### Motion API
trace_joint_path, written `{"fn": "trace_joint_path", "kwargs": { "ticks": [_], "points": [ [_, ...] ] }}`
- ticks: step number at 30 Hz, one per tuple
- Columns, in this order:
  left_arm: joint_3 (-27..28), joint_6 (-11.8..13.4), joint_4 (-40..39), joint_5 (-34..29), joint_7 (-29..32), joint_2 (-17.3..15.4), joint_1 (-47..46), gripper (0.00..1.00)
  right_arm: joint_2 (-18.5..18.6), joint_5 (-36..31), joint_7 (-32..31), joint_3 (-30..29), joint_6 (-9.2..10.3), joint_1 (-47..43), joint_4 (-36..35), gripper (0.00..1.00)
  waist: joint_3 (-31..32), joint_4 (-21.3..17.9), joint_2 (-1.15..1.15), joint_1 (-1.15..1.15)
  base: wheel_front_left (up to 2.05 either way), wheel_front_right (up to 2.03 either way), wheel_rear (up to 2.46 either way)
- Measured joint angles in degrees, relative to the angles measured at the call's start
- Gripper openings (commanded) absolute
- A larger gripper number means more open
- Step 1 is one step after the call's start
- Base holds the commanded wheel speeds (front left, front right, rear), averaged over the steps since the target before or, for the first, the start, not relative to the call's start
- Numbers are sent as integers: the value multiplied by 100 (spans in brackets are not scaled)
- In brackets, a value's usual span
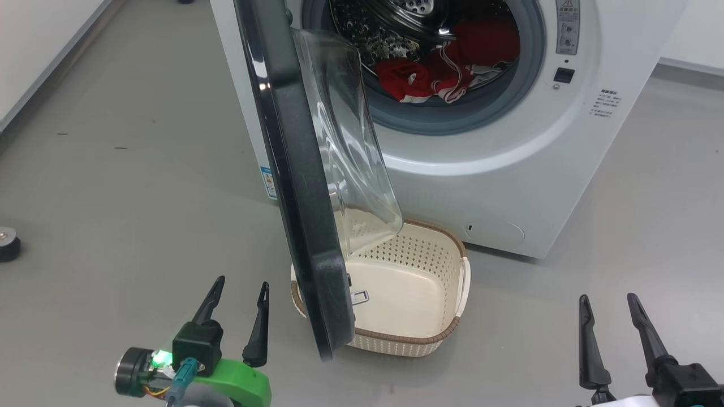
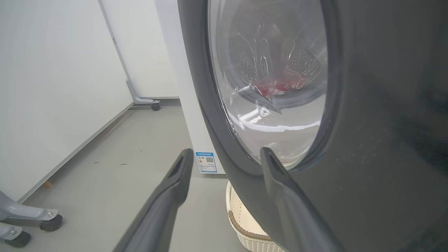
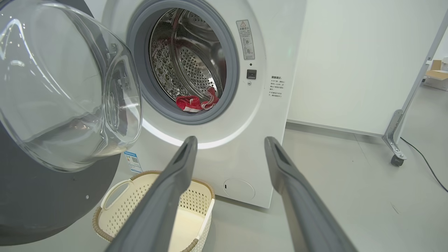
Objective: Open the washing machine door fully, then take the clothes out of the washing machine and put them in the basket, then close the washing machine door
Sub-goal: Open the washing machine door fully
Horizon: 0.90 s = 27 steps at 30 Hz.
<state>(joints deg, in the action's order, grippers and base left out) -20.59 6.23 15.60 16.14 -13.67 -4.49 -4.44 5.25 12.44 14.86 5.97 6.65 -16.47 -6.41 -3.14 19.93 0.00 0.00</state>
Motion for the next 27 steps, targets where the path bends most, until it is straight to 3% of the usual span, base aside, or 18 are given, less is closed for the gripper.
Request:
{"fn": "trace_joint_path", "kwargs": {
  "ticks": [9, 10, 11, 12, 27],
  "points": [
    [-1, 1, 18, 0, 2, 0, 6, 100, -85, -56, 0, -2, -1, -50, 1, 100, 49, -8, 0, 0, 0, 0, 0],
    [-3, 1, 18, 0, 7, 0, 7, 46, -87, -57, 0, -2, -1, -51, 1, 100, 50, -10, 0, 0, 0, 0, 0],
    [-5, 1, 18, 0, 7, 0, 7, 9, -91, -58, 0, -2, -1, -53, 1, 100, 50, -11, 0, 0, 0, 0, 0],
    [-7, 1, 18, 0, 11, 0, 7, 0, -97, -58, 0, -2, -1, -55, 1, 100, 49, -12, 0, 0, 0, 0, 0],
    [-1, 1, -44, 62, 74, 8, 105, 0, -172, -119, 0, -48, -53, -77, 2, 100, 46, -16, 0, 0, 0, 0, 0]
  ]
}}
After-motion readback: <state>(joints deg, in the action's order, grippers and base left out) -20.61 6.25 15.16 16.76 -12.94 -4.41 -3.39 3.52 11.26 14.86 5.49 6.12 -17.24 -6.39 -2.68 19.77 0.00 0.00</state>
